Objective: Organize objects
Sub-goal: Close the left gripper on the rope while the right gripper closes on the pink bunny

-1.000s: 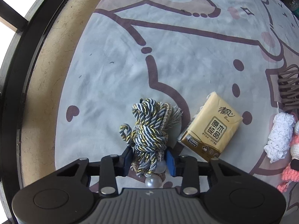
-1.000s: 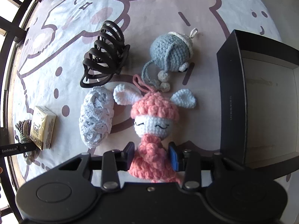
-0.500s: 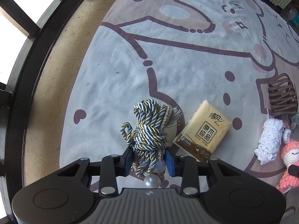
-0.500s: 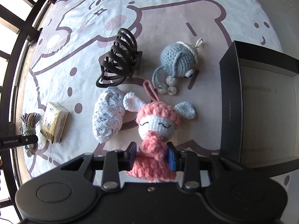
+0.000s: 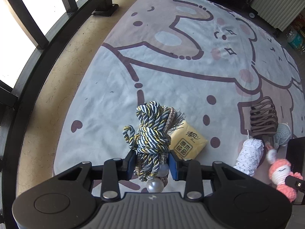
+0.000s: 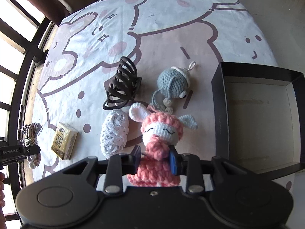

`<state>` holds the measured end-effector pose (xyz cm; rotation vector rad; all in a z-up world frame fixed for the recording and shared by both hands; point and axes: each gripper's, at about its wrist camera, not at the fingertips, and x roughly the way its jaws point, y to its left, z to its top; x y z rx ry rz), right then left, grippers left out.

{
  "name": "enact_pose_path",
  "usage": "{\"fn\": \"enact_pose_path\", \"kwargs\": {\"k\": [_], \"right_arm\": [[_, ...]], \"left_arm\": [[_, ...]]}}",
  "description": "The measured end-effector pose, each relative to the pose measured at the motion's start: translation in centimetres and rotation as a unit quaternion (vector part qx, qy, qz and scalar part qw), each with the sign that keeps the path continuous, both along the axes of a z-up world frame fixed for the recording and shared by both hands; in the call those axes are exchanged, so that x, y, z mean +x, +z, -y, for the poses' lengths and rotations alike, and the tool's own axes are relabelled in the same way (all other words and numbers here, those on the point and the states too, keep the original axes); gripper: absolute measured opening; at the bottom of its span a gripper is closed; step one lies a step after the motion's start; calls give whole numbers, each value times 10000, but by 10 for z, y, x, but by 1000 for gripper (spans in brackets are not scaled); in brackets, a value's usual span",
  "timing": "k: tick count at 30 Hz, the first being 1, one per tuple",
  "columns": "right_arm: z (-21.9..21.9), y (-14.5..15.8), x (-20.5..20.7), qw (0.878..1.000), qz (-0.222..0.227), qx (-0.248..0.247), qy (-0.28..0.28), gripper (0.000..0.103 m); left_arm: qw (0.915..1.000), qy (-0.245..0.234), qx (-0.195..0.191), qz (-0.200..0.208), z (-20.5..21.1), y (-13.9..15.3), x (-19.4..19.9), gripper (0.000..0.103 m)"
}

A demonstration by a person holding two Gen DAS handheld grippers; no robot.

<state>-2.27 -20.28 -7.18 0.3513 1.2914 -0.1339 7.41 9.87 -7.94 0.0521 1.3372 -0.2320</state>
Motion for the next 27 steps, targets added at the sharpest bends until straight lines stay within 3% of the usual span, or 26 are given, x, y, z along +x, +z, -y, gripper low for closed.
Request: {"fn": "enact_pose_path", "kwargs": {"k": [1, 8, 15, 20, 23, 27], "right_arm": [[0, 4, -2, 10000, 35, 27, -21, 18], [-4, 7, -9, 9999, -92, 69, 108, 19], [-7, -15, -5, 9978, -579, -36, 307, 34], [-4, -25, 0, 9973, -636, 332, 170, 40], [-5, -30, 4, 9960, -663, 594, 21, 52], [-16, -43, 10, 9940, -950, 527, 129, 57]], "left_arm": [[10000, -36, -23, 17, 4, 2, -2, 38], [9996, -249, -99, 80, 22, 10, -12, 38], [9996, -279, -81, 8, 26, 5, -11, 38], [9995, -300, -132, -6, 30, 3, -7, 38], [9993, -331, -148, -15, 33, 2, -5, 38], [9992, -382, -150, -32, 38, 0, -5, 38]]}}
